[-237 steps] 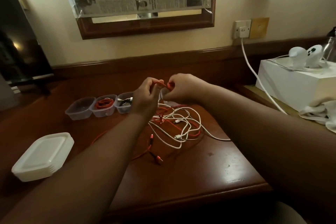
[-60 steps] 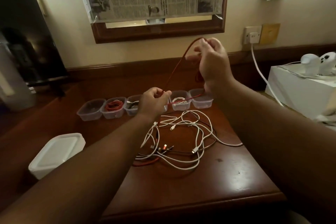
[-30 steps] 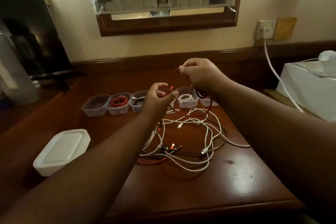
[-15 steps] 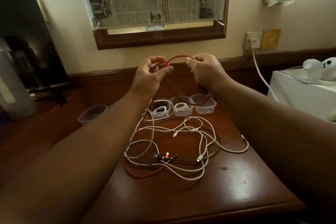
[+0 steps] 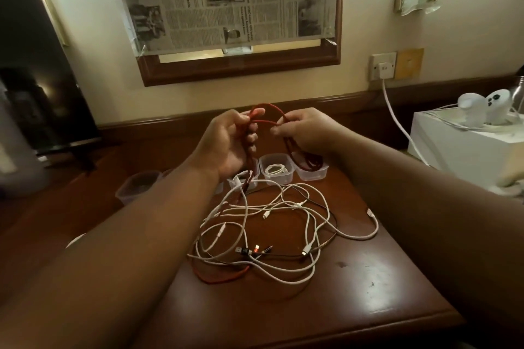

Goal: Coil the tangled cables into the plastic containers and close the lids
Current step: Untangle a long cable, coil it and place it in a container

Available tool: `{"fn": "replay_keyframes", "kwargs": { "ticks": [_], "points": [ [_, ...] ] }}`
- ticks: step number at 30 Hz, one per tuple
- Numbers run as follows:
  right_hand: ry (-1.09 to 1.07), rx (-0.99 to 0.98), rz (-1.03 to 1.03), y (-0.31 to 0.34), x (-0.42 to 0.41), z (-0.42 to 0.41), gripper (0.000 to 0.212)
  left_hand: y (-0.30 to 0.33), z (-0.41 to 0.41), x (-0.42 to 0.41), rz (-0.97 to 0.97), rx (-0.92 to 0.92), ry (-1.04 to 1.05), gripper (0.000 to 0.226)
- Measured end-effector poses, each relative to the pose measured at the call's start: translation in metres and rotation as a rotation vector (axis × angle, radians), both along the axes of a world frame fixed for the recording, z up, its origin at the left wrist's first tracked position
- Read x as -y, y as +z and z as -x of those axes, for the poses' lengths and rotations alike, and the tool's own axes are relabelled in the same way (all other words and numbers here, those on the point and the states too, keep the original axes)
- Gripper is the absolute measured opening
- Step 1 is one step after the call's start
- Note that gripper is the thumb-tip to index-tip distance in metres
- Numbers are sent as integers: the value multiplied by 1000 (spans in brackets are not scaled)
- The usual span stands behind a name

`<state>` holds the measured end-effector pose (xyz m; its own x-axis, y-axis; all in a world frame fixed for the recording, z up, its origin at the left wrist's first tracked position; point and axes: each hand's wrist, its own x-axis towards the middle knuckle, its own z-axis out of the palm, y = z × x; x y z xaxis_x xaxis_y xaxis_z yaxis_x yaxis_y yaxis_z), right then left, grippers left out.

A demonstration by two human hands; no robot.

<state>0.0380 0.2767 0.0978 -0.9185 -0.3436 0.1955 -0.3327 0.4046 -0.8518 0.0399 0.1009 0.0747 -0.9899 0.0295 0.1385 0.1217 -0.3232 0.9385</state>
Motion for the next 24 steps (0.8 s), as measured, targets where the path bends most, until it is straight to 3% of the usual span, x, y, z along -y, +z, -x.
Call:
{"fn": "replay_keyframes", "kwargs": {
  "ticks": [4,13,17,21,24],
  "points": [
    [62,178,325,4,-12,0,18,-17,-5,1,3,-3,11,20],
    [-149,197,598,13,-11,9,23,-6,-8,-19,-203,-92,-49,40],
    [-122,115,571,17,-13,9,26,24,-2,-25,-144,-200,-3,42],
    [-88,182,534,14,-16,6,37,28,-2,-30,-31,-266,-13,43],
    [-61,203,482,6,-19,5,30,15,-5,-32,67,-261,-17,43]
  ]
}}
